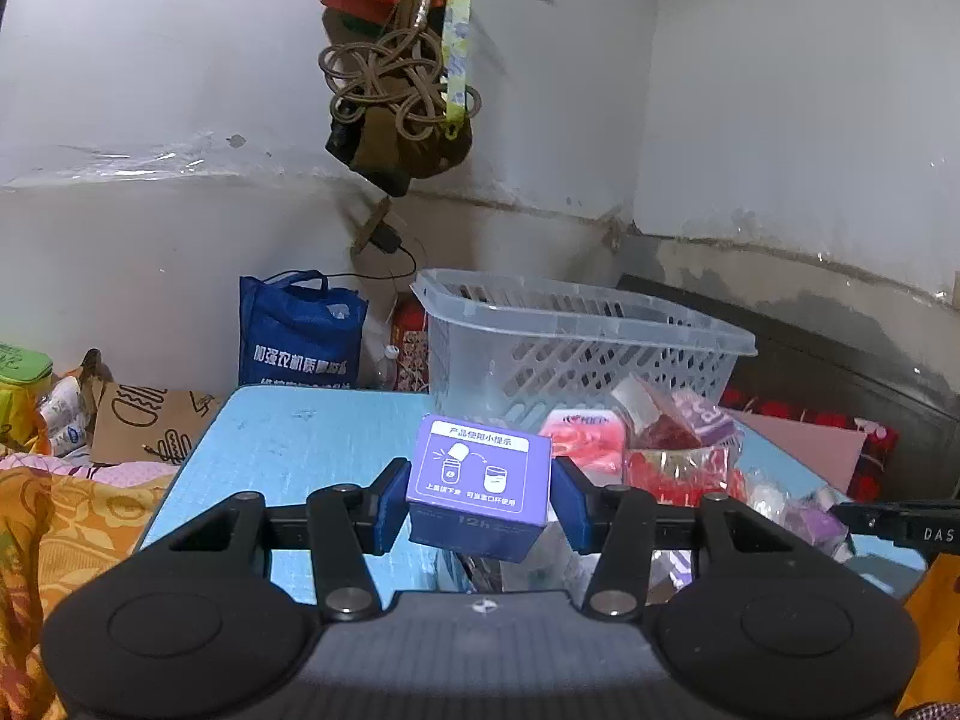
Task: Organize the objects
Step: 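Grasp the white-and-black striped box with the right tool while the left tool grasps the lavender box, then lift both held boxes over the white basket and open both tools to drop them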
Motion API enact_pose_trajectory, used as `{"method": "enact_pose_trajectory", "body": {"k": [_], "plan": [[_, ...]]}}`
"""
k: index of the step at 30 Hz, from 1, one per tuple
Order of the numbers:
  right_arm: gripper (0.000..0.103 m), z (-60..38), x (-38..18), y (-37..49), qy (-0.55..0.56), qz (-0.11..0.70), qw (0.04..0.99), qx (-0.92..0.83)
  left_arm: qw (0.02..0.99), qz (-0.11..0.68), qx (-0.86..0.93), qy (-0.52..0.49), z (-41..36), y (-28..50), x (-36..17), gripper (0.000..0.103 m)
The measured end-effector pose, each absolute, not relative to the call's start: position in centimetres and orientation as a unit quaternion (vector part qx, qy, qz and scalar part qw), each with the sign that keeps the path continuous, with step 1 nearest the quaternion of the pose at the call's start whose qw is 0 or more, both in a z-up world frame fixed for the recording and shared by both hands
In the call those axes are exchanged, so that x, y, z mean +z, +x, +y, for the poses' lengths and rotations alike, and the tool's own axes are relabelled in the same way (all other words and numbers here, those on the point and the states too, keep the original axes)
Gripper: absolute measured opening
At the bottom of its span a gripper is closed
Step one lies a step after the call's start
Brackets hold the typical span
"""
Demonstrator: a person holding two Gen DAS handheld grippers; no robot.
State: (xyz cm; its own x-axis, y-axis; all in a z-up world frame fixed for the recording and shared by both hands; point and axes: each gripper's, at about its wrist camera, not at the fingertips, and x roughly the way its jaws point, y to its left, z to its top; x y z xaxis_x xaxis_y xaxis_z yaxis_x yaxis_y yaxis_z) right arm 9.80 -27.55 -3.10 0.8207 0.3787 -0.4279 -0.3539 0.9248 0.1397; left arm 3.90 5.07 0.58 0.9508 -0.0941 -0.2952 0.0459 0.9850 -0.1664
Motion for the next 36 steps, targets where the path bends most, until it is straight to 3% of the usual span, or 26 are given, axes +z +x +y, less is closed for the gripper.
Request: {"method": "enact_pose_trajectory", "body": {"k": [17, 24, 29, 36], "plan": [[0.018, -26.9, -4.5, 10.2, -0.012, 0.269, 0.944, 0.19, 0.983, 0.152, -0.036, -0.099, 5.9, 3.7, 0.4, 0.054], [0.018, -27.4, 2.9, 11.2, 0.004, 0.178, 0.961, 0.21, 0.986, 0.116, -0.064, -0.098, 5.9, 5.8, 5.0, 0.054], [0.018, -23.7, 8.9, 16.4, -0.005, 0.114, 0.964, 0.242, 0.987, 0.106, -0.082, -0.089, 4.5, 12.6, 10.4, 0.054], [0.018, -19.1, 8.8, 23.0, -0.041, 0.141, 0.958, 0.247, 0.979, 0.158, -0.071, -0.106, 3.5, 19.8, 10.8, 0.055]]}}
